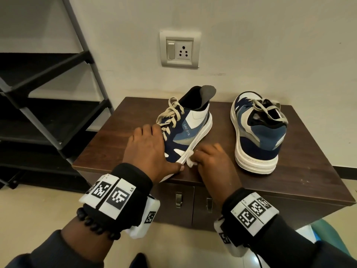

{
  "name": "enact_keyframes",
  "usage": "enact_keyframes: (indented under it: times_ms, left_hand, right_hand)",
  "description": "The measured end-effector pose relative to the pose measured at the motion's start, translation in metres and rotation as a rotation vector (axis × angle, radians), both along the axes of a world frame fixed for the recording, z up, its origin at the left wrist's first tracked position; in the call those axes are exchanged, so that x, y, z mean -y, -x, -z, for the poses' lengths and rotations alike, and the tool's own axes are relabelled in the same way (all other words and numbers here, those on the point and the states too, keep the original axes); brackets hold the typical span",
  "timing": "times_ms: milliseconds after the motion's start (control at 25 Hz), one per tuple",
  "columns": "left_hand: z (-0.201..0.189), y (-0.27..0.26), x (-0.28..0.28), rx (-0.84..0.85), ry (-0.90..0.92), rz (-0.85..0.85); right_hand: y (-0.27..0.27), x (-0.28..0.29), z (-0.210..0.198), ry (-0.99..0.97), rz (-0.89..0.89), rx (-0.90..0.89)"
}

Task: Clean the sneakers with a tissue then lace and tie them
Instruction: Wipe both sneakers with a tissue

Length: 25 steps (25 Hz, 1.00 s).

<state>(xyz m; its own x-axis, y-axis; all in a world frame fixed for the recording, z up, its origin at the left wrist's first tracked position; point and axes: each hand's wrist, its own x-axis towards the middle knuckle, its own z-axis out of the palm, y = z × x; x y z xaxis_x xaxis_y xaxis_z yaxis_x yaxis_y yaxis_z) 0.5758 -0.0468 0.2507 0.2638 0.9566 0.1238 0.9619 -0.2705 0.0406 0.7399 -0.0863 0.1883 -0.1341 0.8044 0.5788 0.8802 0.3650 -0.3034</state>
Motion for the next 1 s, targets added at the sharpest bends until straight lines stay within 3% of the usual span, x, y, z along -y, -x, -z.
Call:
enact_keyframes:
  times_ms: [200, 440, 600, 720, 840, 1000]
  left_hand:
    - [0.001, -0.001, -0.001, -0.065, 0.011, -0.002]
    - [-0.001, -0.001, 0.0, -0.039, -0.005, 0.024]
    - [0.0, 0.006, -0.002, -0.066, 0.045, 0.053]
    - [0.002, 0.007, 0.0, -0.035, 0.026, 0.047]
    - [0.003, 0.005, -0.001, -0.014, -0.003, 0.04]
    - [0.001, 0.005, -0.003, -0.013, 0.009, 0.036]
  right_hand:
    - [0.014, -0.006, -0.022, -0.108, -0.007, -0.318]
    - [0.017, -0.003, 0.01, -0.051, -0.003, -0.208]
    - [0.014, -0.001, -0.018, -0.155, -0.002, -0.312]
    - [0.027, -0.011, -0.039, -0.235, -0.062, -0.18]
    - [0.031, -0.012, -0.022, -0.176, -0.053, 0.035]
    - [0.013, 0.009, 0.008, -0.041, -0.027, 0.037]
